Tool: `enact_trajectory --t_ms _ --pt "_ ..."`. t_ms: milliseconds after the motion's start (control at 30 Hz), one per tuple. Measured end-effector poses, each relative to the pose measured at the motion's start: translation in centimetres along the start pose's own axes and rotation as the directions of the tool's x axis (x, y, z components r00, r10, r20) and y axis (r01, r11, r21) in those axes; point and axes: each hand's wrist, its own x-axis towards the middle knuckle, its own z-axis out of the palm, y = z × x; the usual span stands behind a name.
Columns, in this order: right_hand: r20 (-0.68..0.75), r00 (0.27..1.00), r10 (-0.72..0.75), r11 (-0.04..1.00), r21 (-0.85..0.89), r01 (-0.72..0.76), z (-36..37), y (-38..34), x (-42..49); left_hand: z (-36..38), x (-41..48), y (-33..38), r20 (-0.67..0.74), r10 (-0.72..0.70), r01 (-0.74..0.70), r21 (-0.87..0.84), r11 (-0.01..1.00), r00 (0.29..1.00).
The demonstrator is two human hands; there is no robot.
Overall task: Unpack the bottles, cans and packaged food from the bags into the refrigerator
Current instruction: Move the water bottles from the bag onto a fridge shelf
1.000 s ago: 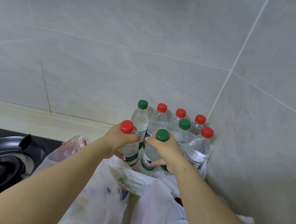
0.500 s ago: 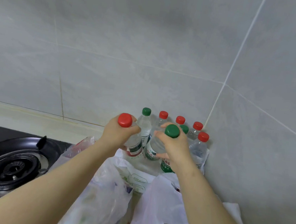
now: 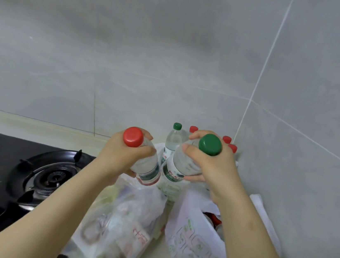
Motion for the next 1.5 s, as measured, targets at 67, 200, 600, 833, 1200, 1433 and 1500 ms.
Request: enact_trajectory --t_ms 67,200,600,833,1200,1433,1500 --pt "0.037 0.999 0.021 0.999 -0.034 -0.020 0.2 -0.2 -2.1 -1.0 -1.8 -0.3 0.027 -0.021 0.021 0.005 1.000 0.999" --pt "0.094 0.988 0.124 0.991 -0.068 -0.118 1.0 -0.5 -6.3 -3.0 -5.4 -0.8 0.116 -0.063 0.058 0.053 0.997 0.991" --pt "0.064 0.976 0.210 0.978 0.007 -0.211 4.7 -1.3 -16.0 -9.1 -14.0 -0.4 0.118 -0.067 0.062 0.040 0.997 0.991" --pt "0.184 0.962 0.200 0.975 0.064 -0.215 7.9 -1.4 -17.2 -13.2 -17.8 -0.5 -0.043 -0.082 0.082 -0.007 0.997 0.996" --pt "0.594 0.785 0.179 0.970 0.026 -0.241 14.8 0.5 -17.0 -17.5 -25.9 -2.3 -0.510 -0.214 0.227 -0.038 0.973 0.833" --pt "0.855 0.497 0.149 0.970 -0.029 -0.242 20.7 1.7 -21.4 -18.9 -35.9 -3.1 -0.784 -0.279 0.311 -0.116 0.943 0.555" --pt "0.910 0.388 0.144 0.967 -0.046 -0.251 22.4 1.5 -23.7 -18.9 -39.3 -3.1 -0.849 -0.275 0.318 -0.135 0.938 0.451"
